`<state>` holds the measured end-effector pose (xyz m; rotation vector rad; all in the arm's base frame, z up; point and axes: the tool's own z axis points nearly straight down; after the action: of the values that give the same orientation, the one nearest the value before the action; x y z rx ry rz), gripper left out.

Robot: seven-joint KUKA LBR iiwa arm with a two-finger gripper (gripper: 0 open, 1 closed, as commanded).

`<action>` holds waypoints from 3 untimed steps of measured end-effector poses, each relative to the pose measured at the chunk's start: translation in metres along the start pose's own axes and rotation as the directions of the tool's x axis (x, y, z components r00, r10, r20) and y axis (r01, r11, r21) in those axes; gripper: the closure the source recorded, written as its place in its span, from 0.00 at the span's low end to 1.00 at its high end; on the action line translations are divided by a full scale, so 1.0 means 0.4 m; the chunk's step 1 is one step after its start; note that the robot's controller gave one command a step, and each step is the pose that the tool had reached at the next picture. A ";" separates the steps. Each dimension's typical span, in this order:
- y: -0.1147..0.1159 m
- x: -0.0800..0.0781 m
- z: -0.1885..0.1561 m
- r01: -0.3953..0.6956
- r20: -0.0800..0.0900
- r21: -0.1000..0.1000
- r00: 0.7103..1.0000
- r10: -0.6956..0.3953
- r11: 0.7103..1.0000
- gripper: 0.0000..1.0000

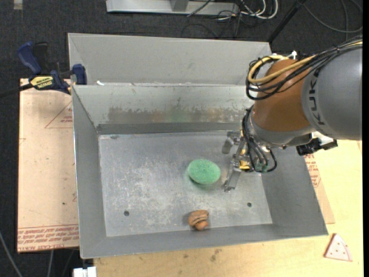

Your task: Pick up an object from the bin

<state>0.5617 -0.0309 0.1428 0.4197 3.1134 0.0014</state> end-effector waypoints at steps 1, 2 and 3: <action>0.042 0.021 0.088 0.146 0.004 0.000 0.989 -0.146 0.989 0.00; 0.022 0.070 0.176 -0.082 0.009 -0.002 0.997 0.082 0.997 1.00; 0.022 0.070 0.176 -0.082 0.009 -0.001 0.997 0.082 0.997 1.00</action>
Offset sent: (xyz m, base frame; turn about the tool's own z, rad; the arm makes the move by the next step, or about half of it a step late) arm -0.0275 0.0160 -0.0728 0.0838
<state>0.5371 -0.0151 0.0724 0.5453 3.0847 0.0011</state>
